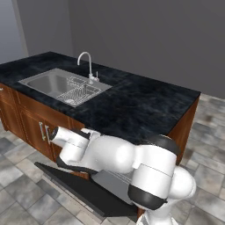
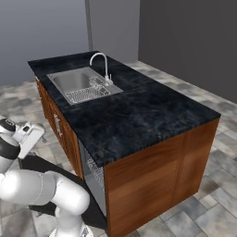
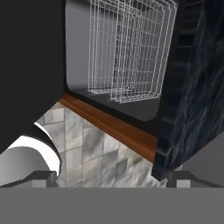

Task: Open the dishwasher door and pull out the top rack.

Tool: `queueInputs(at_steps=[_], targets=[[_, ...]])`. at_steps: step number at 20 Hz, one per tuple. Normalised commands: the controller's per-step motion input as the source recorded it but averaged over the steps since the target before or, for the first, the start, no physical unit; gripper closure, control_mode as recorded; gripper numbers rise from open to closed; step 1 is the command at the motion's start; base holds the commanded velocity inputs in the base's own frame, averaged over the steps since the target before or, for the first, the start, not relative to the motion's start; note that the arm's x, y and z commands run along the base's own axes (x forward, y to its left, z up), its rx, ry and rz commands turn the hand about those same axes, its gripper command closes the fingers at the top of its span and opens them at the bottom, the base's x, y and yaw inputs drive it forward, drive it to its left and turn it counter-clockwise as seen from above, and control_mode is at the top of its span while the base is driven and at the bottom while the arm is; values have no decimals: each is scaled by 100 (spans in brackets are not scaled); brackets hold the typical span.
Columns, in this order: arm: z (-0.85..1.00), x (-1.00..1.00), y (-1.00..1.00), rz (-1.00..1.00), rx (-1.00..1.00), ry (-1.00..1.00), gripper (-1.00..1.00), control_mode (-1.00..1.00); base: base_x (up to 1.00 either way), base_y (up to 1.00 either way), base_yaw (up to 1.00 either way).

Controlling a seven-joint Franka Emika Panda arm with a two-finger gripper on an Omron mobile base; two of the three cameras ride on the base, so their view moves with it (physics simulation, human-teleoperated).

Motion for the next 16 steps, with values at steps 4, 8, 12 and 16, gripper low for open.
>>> queueInputs(at_steps=[4,8,12,16], targets=[[-29,15,-22,0,0,0,-100,-100,0,0,0],[-26,30,-20,0,0,0,-100,-100,0,0,0],[-35,21,-7,0,0,0,-100,-100,0,0,0],[-45,11,0,0,0,0,-100,-100,0,0,0]])
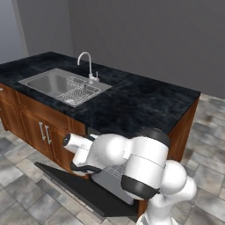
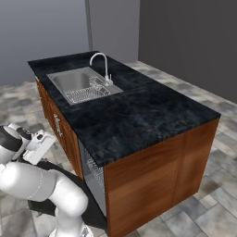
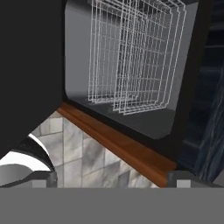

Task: Open the dishwasher door and pull out the top rack.

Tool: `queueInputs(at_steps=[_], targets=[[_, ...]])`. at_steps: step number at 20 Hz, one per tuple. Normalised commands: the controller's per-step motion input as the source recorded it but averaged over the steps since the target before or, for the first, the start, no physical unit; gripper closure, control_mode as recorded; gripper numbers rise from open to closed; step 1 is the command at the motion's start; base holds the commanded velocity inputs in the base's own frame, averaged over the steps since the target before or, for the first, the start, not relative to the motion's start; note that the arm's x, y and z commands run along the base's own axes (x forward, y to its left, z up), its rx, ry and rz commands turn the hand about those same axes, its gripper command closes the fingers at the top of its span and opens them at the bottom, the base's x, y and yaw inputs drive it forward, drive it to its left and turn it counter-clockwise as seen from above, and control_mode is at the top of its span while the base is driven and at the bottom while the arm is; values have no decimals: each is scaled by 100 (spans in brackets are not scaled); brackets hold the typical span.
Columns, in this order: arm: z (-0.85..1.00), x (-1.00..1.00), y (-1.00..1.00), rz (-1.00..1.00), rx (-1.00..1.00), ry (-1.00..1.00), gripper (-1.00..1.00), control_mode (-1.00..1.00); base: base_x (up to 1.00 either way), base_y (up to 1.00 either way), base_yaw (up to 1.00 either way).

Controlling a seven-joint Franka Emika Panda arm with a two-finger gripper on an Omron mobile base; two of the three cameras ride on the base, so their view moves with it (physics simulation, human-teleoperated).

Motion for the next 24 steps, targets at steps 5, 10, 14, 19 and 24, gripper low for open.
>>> queueInputs(at_steps=[5,10,14,19,24], targets=[[-42,7,0,0,0,0,-100,-100,0,0,0],[-25,20,0,0,0,0,-100,-100,0,0,0],[-20,16,-2,0,0,0,-100,-100,0,0,0],[-23,20,-3,0,0,0,-100,-100,0,0,0],[-22,21,-5,0,0,0,-100,-100,0,0,0]])
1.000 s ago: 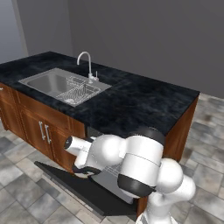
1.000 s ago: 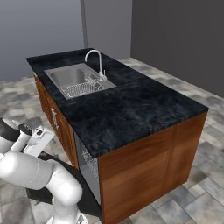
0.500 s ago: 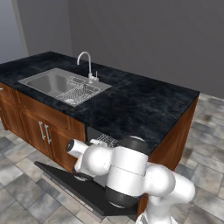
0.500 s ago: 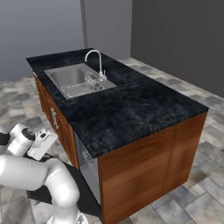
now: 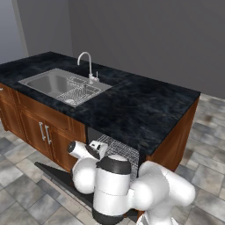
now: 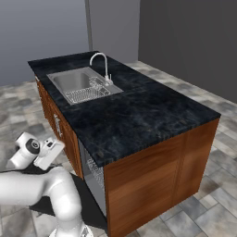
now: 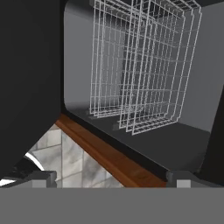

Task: Open the dishwasher door and pull out the top rack.

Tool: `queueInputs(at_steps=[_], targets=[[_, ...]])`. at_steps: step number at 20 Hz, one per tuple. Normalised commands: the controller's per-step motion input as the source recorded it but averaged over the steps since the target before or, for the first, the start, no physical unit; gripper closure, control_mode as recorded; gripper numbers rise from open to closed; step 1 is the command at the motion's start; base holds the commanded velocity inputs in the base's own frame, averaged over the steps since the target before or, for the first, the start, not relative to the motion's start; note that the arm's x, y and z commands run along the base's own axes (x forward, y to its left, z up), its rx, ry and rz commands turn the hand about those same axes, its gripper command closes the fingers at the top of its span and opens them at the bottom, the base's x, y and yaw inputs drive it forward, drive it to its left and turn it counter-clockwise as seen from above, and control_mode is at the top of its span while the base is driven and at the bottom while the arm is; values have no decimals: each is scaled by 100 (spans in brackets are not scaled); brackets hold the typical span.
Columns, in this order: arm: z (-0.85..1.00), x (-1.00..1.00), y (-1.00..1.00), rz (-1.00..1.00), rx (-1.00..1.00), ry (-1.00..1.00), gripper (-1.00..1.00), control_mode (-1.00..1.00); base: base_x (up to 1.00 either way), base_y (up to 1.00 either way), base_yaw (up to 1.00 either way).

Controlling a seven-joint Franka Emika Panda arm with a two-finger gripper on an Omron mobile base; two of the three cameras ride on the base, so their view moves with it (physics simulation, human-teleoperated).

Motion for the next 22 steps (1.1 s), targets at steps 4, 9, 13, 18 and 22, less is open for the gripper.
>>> queueInputs(at_steps=[4,9,13,18,22], targets=[[-21,19,-11,0,0,0,-100,-100,0,0,0],[-18,6,-13,0,0,-4,-100,-100,0,0,0],[-20,0,-16,0,0,-7,-100,-100,0,0,0],[-22,0,-18,1,0,-8,-100,-100,0,0,0],[-14,0,-28,4,0,-8,-100,-100,0,0,0]])
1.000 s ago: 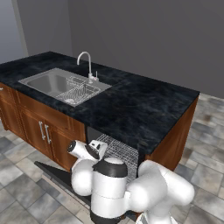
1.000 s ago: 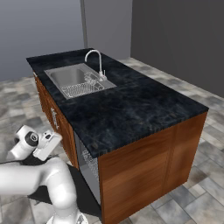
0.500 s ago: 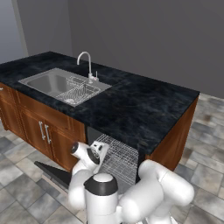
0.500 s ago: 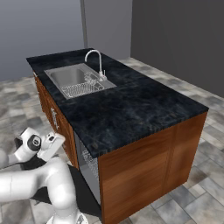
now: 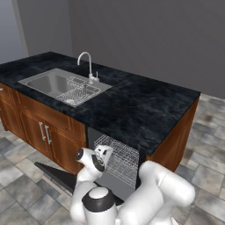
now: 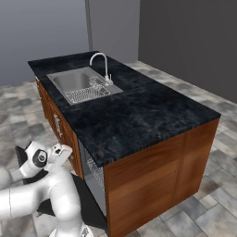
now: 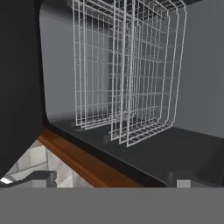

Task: Open the dishwasher door and pull out the top rack.

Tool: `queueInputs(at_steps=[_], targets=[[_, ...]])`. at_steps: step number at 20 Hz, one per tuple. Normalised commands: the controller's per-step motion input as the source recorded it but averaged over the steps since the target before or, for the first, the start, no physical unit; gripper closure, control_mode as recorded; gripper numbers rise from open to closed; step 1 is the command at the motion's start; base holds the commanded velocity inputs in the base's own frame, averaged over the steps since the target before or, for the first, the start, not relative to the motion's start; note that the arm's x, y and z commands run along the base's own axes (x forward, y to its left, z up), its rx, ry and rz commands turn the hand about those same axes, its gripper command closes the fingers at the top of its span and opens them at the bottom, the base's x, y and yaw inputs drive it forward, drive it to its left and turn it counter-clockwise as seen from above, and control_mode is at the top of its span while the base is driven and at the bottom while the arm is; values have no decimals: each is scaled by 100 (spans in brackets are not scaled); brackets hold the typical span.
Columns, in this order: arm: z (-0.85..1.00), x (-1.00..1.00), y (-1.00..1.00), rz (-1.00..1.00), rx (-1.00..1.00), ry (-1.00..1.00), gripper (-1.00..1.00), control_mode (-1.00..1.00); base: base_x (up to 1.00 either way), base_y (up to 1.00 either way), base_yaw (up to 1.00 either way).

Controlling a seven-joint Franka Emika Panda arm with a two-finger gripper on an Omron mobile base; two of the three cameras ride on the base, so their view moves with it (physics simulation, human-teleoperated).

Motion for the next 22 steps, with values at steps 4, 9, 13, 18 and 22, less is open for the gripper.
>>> queueInputs(at_steps=[4,9,13,18,22], targets=[[-11,0,-33,4,0,-3,-100,-100,0,0,0],[-13,13,-23,4,1,0,-100,-100,0,0,0],[-18,30,-6,1,1,0,-100,-100,0,0,0],[-21,29,-3,0,0,0,-100,-100,0,0,0],[-25,41,0,0,0,0,-100,-100,0,0,0]])
